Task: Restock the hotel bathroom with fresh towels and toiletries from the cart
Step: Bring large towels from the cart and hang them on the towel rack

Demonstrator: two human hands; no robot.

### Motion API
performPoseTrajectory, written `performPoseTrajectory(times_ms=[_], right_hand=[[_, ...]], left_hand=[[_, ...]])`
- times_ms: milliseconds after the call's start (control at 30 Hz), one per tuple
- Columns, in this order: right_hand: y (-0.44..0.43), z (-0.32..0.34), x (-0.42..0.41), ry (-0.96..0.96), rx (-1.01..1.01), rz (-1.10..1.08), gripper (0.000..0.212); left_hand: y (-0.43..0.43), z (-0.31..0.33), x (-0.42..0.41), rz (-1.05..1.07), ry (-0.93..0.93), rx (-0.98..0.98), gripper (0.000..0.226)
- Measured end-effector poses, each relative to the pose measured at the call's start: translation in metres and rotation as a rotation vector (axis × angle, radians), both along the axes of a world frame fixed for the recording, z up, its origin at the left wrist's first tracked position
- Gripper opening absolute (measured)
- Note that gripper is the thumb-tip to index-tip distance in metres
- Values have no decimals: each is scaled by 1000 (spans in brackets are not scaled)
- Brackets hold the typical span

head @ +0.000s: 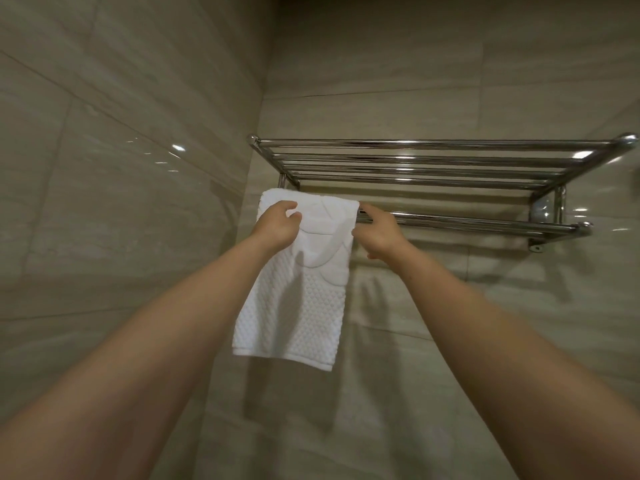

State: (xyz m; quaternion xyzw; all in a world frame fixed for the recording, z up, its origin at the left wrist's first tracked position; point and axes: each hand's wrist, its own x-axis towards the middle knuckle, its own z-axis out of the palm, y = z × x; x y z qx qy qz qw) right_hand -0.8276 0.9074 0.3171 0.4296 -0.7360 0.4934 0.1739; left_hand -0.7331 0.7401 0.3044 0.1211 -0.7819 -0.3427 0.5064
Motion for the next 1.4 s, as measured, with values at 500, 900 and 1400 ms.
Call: performPoseTrajectory(times_ms=[500,900,1400], right_hand=[[105,-124,91,-296,-397,-152,36],[237,-239,178,-409,-394,-457,34],[383,-329,367,-506,-419,-731,30]], left_hand=[[145,-94,57,-437,14,345,24],[280,-210,92,-664,-113,561,18],[424,-301,238,-921,-369,595,17]])
